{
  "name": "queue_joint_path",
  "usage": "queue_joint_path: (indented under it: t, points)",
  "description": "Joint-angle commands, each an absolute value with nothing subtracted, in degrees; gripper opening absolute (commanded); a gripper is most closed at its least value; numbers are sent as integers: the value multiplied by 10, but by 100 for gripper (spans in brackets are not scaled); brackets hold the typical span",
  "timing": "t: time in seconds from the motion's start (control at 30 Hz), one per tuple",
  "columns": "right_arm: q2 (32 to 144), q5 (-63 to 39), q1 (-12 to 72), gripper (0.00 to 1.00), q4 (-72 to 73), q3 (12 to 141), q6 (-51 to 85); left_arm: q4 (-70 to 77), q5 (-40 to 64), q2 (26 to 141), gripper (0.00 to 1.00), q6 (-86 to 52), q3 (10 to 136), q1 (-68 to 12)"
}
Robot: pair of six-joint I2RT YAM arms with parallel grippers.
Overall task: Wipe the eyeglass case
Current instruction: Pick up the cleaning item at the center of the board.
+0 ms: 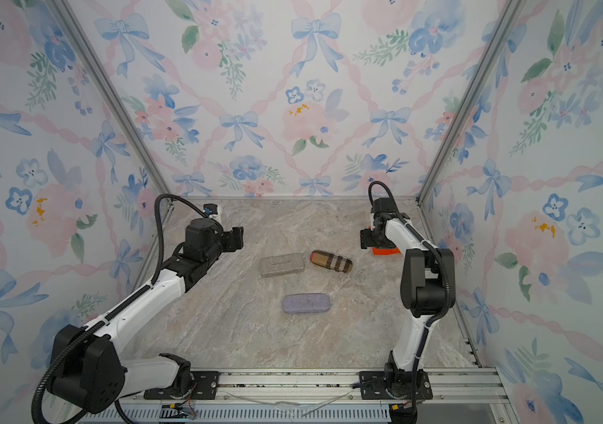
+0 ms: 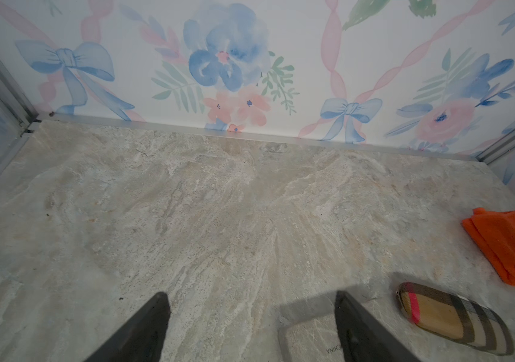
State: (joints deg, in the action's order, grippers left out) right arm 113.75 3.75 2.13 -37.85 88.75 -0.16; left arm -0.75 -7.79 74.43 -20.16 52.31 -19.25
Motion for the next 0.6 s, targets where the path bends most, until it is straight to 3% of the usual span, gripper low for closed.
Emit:
queue_joint_path:
  t: [0.0,0.23,0.57]
  points:
    - [1168,81,28,75,-424,955,-21,-26,-28,756,84,-225,526,-202]
    - [1246,99,31,74,-480,1055,-43,-26,-7,752,84,-234,513,-204]
    - [1273,115,32,73,-495,1056,-50,-36,-11,739,84,-233,511,-205]
